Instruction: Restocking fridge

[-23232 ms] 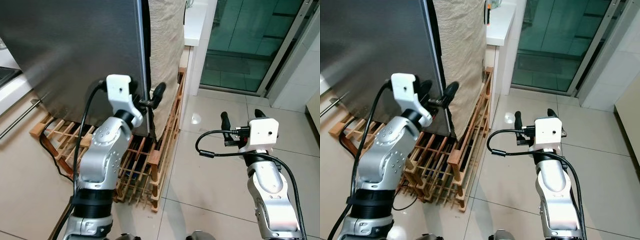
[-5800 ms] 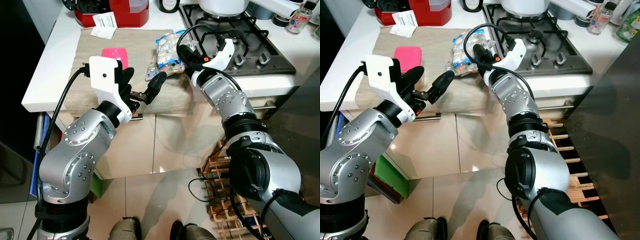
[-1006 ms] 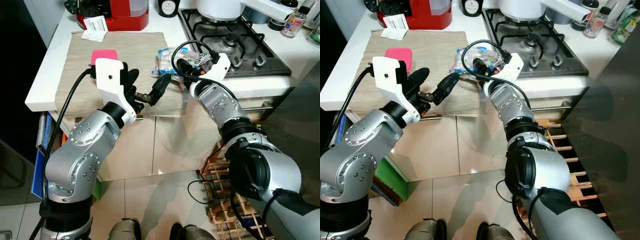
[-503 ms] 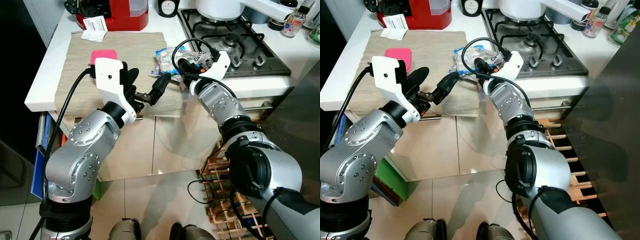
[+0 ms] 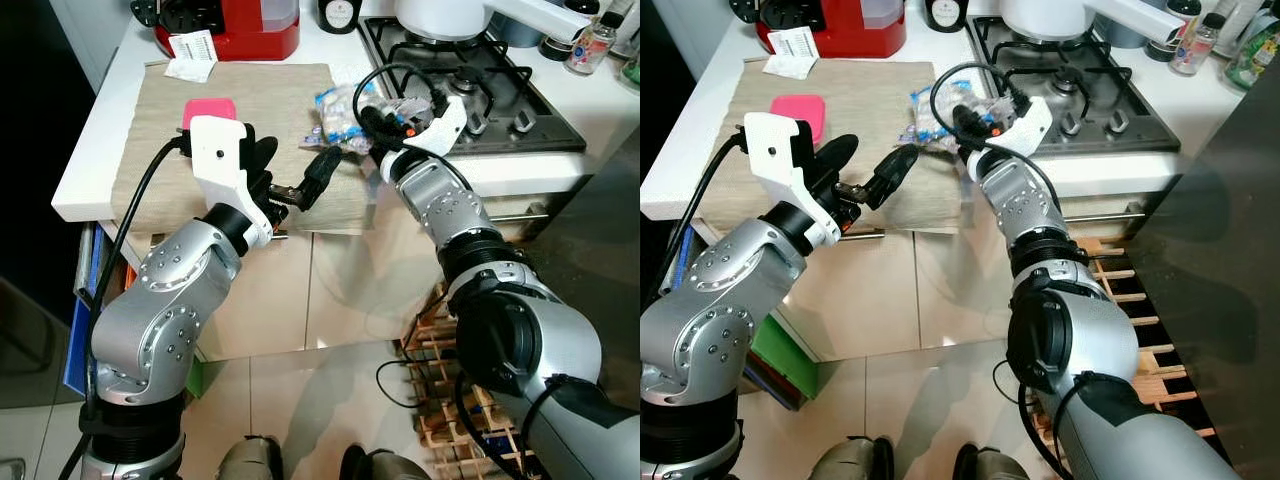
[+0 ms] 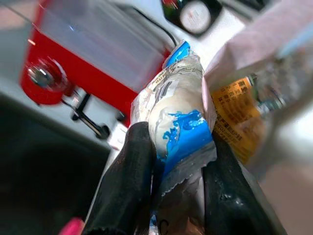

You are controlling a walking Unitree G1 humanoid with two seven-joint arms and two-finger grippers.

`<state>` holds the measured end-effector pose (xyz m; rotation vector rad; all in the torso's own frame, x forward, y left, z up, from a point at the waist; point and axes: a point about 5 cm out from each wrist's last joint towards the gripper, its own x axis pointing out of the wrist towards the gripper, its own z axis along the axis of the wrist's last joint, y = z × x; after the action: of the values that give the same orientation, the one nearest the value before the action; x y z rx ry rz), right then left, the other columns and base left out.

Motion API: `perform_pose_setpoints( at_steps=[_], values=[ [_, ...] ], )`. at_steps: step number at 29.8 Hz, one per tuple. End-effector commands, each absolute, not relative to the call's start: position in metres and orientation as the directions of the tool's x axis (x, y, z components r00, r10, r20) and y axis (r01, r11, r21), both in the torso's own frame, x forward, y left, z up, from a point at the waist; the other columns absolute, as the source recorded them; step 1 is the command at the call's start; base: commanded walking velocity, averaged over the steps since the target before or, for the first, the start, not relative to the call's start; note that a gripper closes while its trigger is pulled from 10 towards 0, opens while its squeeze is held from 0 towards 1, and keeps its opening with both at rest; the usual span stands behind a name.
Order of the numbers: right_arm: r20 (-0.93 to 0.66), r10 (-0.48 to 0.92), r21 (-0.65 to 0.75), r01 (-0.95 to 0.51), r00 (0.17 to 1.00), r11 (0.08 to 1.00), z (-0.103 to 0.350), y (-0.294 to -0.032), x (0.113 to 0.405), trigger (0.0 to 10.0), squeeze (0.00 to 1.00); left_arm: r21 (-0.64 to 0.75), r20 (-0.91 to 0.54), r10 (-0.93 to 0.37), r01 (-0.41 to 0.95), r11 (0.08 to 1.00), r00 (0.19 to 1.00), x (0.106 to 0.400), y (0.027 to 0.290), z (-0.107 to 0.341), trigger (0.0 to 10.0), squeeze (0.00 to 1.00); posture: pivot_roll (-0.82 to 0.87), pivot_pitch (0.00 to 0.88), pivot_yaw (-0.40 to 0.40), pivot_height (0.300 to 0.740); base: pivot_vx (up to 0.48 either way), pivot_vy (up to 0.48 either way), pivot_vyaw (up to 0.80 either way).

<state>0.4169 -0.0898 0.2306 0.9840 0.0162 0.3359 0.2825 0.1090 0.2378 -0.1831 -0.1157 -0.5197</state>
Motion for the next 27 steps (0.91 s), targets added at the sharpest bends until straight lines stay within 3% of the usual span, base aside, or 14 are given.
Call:
perform_pose_setpoints(
  at_steps=[1, 5, 12, 19, 26, 27],
  values=[
    [0.262, 0.239, 0.779, -0.351, 0.935, 0.520, 0.260, -0.099, 0.419, 0.0, 0.00, -0.131, 0.157, -0.495, 0.514, 0.847, 0.855, 0.284, 0.106, 0.239, 10.0, 0.00, 0.09, 0.105, -0.053, 0.740, 0.000, 0.000, 0.00],
    [0.316, 0.240, 0.685, -0.396, 0.918, 0.612, 0.267, -0.098, 0.417, 0.0, 0.00, -0.131, 0.157, -0.495, 0.514, 0.847, 0.855, 0.284, 0.106, 0.239, 10.0, 0.00, 0.09, 0.105, -0.054, 0.740, 0.000, 0.000, 0.00],
    [0.305, 0.262, 0.629, -0.401, 0.915, 0.667, 0.260, -0.093, 0.415, 0.0, 0.00, -0.129, 0.157, -0.494, 0.514, 0.848, 0.855, 0.283, 0.106, 0.239, 10.0, 0.00, 0.09, 0.105, -0.054, 0.740, 0.000, 0.000, 0.00],
    [0.163, 0.208, 0.734, -0.259, 0.964, 0.627, 0.216, -0.089, 0.409, 0.0, 0.00, -0.129, 0.157, -0.493, 0.512, 0.849, 0.856, 0.282, 0.106, 0.238, 10.0, 0.00, 0.09, 0.109, -0.060, 0.740, 0.000, 0.000, 0.00],
    [0.090, 0.183, 0.677, -0.195, 0.979, 0.710, 0.198, -0.080, 0.403, 0.0, 0.00, -0.127, 0.156, -0.496, 0.515, 0.848, 0.854, 0.282, 0.106, 0.238, 10.0, 0.00, 0.09, 0.109, -0.060, 0.740, 0.000, 0.000, 0.00],
    [0.103, 0.178, 0.646, -0.202, 0.979, 0.736, 0.202, -0.080, 0.403, 3.4, 0.00, -0.127, 0.157, -0.496, 0.516, 0.847, 0.854, 0.283, 0.106, 0.239, 10.0, 0.00, 0.08, 0.109, -0.060, 0.740, 0.000, 0.000, 0.00]
  ],
)
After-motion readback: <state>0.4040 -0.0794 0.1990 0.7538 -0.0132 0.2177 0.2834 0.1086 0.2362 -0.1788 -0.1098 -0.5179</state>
